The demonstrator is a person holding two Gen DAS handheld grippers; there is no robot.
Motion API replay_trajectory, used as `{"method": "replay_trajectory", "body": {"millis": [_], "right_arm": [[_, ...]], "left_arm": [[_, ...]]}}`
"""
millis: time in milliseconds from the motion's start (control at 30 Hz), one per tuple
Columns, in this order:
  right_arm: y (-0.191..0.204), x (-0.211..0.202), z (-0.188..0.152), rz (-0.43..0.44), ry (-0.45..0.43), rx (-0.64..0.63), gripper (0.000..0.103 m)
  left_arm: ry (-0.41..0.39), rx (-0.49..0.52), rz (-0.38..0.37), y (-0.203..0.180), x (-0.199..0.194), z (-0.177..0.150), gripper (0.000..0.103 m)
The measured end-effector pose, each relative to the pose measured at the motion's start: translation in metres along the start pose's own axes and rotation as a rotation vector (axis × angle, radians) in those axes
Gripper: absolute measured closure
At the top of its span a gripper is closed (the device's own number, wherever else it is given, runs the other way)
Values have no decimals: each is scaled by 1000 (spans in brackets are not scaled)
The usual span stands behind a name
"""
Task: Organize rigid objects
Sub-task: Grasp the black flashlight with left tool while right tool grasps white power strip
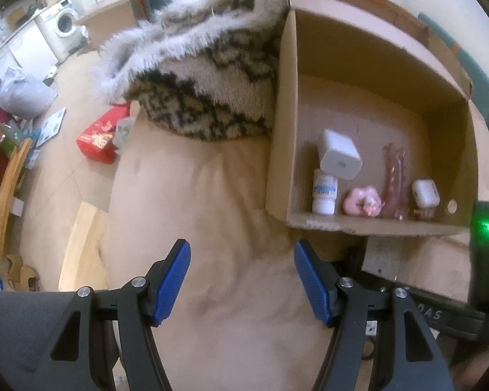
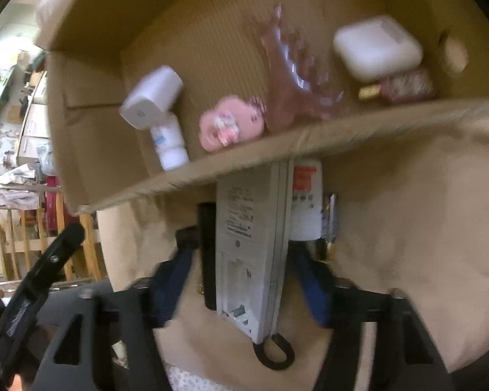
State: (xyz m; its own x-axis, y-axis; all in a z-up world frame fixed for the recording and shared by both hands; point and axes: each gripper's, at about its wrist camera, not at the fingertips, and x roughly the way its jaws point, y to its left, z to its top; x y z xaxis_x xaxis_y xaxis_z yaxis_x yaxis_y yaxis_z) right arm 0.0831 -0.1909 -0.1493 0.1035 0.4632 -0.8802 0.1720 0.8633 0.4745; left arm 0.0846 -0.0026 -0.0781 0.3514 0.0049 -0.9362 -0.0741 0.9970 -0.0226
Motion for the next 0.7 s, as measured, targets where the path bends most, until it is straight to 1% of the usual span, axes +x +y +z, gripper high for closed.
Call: {"method": "replay_trajectory", "body": {"millis": [33, 100, 167, 267, 367, 500, 567, 633, 700], "right_arm": [[0, -1, 0, 3, -7, -11, 58], [2, -8, -1, 8, -26, -38, 74], [1, -19, -4, 15, -32, -68, 79], [-7, -35, -15, 11, -46, -104, 81], [-17, -55, -23, 17, -75, -95, 81], [-30, -68, -31, 7, -121, -80, 81], [-33, -70, -30, 12, -131, -58, 81], [-35, -73, -28, 20, -149, -49, 81], [-38, -75, -24, 28, -153, -48, 81]], "left_arm": [[22, 0, -8, 0, 5, -1, 40], [53, -11, -22, 1, 11, -2, 40], [75, -24, -36, 2, 17, -4, 40], [90, -32, -57, -2, 21, -5, 40], [99, -17, -93, -10, 23, -8, 40], [134, 64, -141, -37, 29, -14, 41], [147, 127, -148, -58, 33, -20, 43], [166, 169, -150, -77, 39, -26, 53], [178, 193, -140, -90, 44, -30, 55]]}}
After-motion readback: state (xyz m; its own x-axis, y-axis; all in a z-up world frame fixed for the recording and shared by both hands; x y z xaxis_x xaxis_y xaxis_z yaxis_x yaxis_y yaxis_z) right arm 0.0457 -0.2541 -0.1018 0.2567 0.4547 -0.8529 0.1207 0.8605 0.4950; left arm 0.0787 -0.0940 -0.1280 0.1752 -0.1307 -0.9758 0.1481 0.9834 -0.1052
